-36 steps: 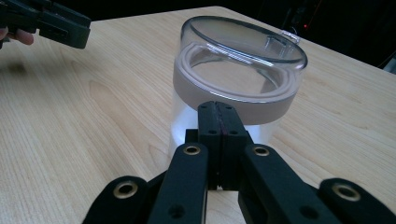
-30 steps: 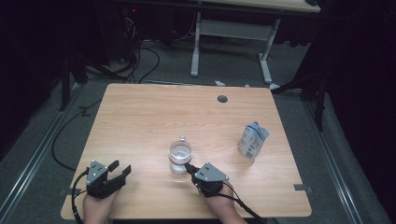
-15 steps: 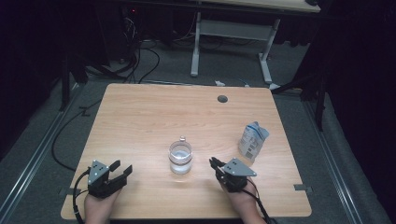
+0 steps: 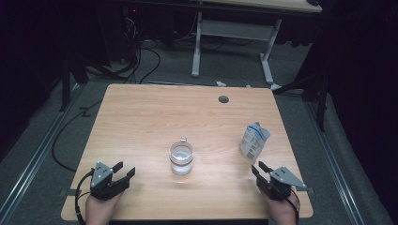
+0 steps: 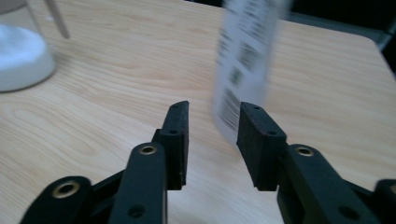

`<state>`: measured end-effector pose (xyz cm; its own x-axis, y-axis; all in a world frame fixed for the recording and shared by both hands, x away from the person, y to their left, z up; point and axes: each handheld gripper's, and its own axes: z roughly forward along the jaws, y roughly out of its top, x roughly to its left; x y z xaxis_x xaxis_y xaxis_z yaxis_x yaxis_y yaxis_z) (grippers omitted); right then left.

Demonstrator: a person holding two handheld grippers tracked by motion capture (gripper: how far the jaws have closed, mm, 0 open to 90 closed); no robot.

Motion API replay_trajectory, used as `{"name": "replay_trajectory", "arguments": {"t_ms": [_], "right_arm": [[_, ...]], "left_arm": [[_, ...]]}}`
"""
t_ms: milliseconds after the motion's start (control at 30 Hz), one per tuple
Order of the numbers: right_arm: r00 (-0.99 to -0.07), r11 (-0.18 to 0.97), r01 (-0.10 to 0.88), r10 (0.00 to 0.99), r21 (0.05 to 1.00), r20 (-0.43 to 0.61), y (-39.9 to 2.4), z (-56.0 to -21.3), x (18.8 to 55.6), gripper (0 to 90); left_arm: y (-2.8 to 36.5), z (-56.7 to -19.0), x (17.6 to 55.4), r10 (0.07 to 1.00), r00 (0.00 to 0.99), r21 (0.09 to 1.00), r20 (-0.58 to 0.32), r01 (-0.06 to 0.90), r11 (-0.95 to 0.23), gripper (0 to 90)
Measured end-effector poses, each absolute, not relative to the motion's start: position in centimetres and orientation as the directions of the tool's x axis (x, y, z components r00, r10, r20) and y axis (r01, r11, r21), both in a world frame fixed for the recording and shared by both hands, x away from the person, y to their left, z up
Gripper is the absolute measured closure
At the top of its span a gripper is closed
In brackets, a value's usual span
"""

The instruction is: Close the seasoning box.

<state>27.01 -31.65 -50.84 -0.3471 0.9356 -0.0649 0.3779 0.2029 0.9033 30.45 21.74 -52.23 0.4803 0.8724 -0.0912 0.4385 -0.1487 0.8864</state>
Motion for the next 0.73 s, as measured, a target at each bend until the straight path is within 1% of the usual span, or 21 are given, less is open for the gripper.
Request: {"name": "replay_trajectory", "arguments": {"t_ms": [67, 167, 300, 367, 733], "right_arm": [[-0.328, 0.172, 0.391, 0.944, 0.904, -0.037, -32.8, -50.9, 26.6, 60.0], [-0.3, 0.13, 0.39, 0.954, 0.911, -0.008, -33.7, -51.0, 26.2, 57.2], [-0.312, 0.151, 0.386, 0.95, 0.91, -0.025, -33.4, -51.2, 26.7, 54.8], [-0.318, 0.17, 0.388, 0.947, 0.906, -0.042, -33.2, -51.3, 26.9, 54.7], [-0.315, 0.17, 0.39, 0.948, 0.905, -0.042, -32.8, -51.3, 26.8, 54.0]], "left_arm": [[21.6, -52.2, 30.4, 0.867, 0.491, 0.884, -0.085, 0.438, -0.161, 41.8], [21.1, -52.2, 30.2, 0.861, 0.504, 0.882, -0.072, 0.435, -0.181, 41.7], [20.8, -52.3, 30.3, 0.862, 0.505, 0.88, -0.047, 0.43, -0.204, 41.4], [21.0, -52.4, 30.4, 0.865, 0.499, 0.878, -0.055, 0.436, -0.196, 41.4], [21.4, -52.3, 30.3, 0.864, 0.5, 0.881, -0.059, 0.434, -0.191, 41.0]]}}
